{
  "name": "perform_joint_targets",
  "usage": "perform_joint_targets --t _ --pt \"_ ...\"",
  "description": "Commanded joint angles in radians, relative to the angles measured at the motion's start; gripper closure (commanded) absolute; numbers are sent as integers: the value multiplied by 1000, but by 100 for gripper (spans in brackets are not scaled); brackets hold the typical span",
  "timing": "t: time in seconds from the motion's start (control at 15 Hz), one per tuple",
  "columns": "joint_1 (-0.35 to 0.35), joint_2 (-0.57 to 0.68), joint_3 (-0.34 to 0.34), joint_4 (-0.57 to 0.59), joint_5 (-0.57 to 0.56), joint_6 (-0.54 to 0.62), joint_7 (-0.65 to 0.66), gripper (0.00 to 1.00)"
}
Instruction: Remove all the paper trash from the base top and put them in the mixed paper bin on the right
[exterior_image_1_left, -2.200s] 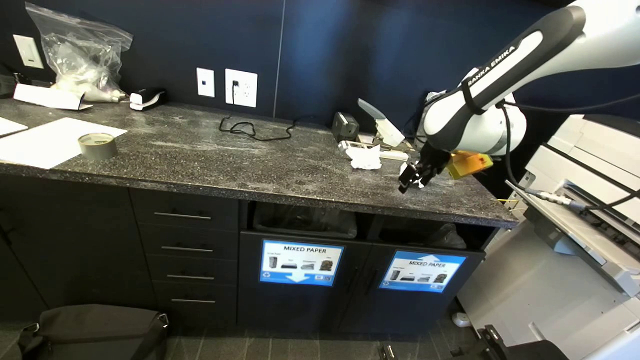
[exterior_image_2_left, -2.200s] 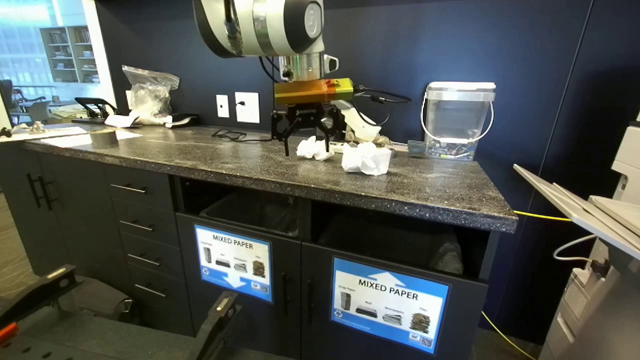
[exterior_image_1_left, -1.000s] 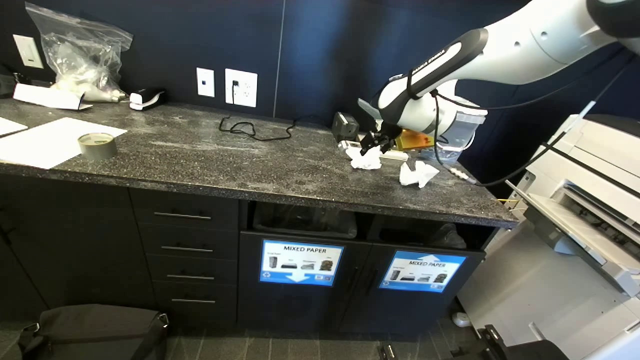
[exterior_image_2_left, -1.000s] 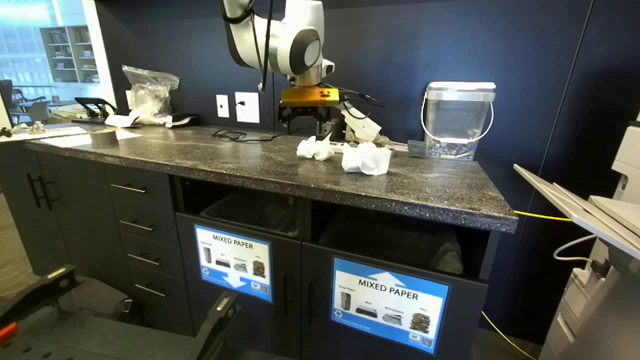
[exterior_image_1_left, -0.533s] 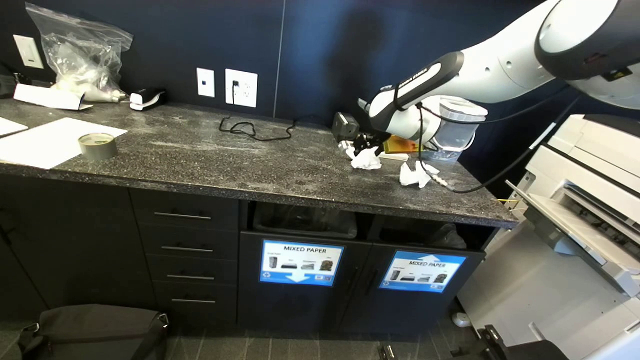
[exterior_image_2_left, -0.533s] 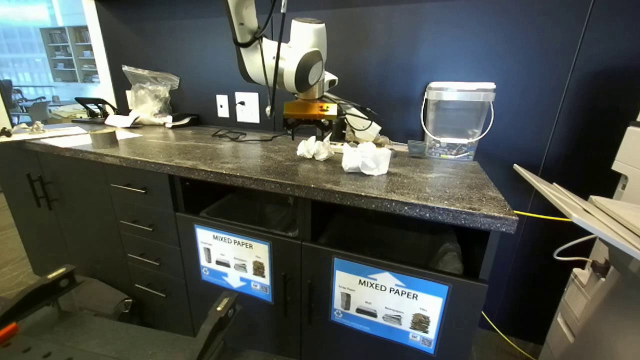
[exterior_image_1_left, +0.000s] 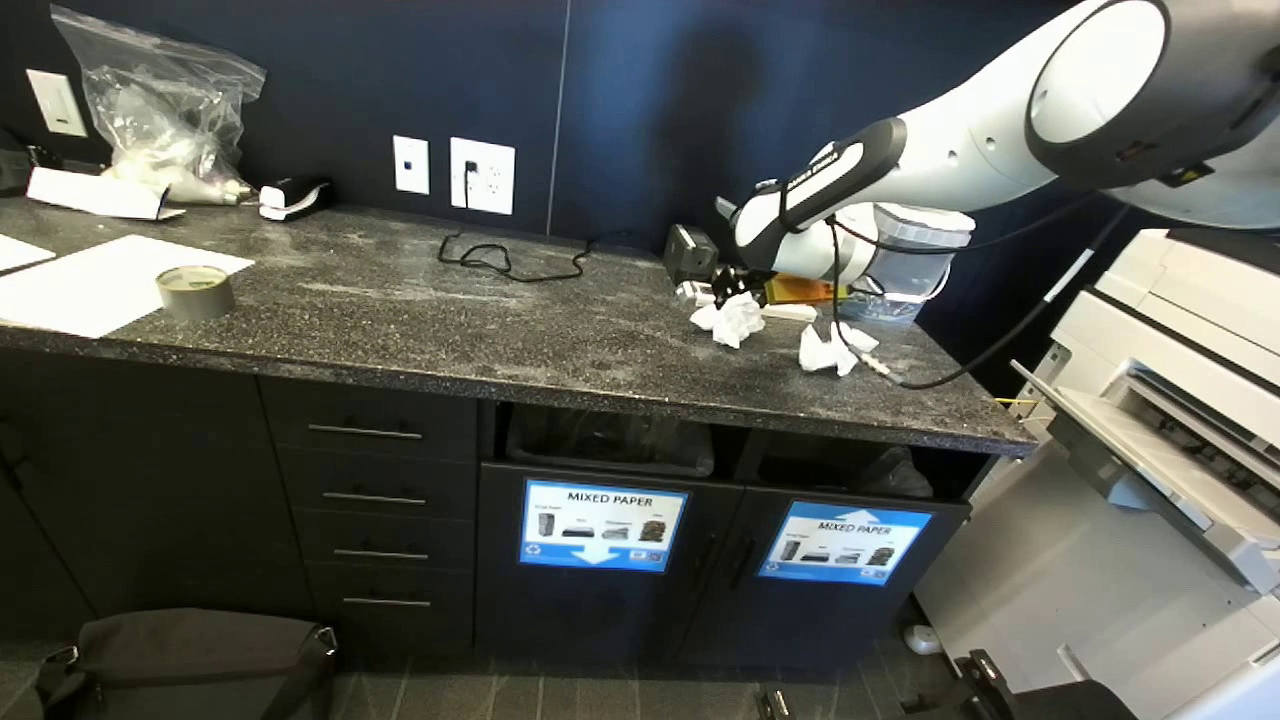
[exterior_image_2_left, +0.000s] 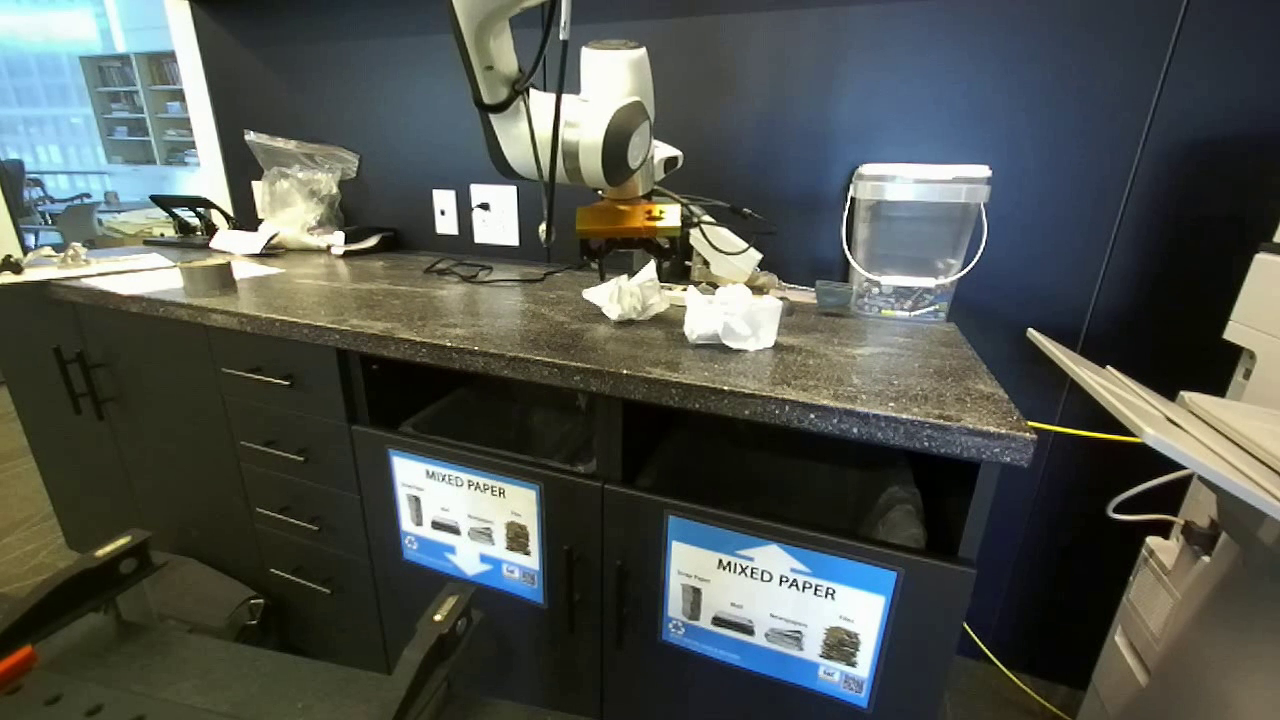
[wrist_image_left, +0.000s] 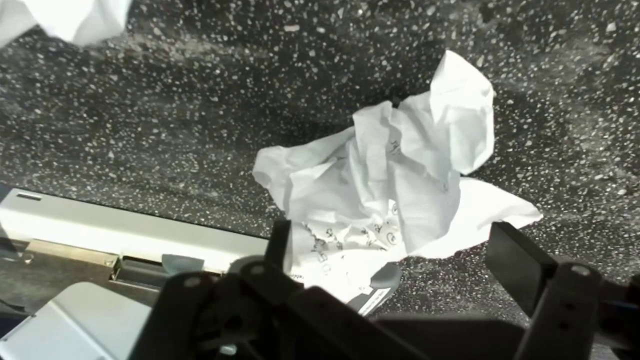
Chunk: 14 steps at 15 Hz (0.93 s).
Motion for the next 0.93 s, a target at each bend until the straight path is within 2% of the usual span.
perform_joint_targets --t 0.0,0.87 --pt "23 34 -20 62 -24 -19 35 0" --pt "47 115 -26 154 -58 -34 30 0"
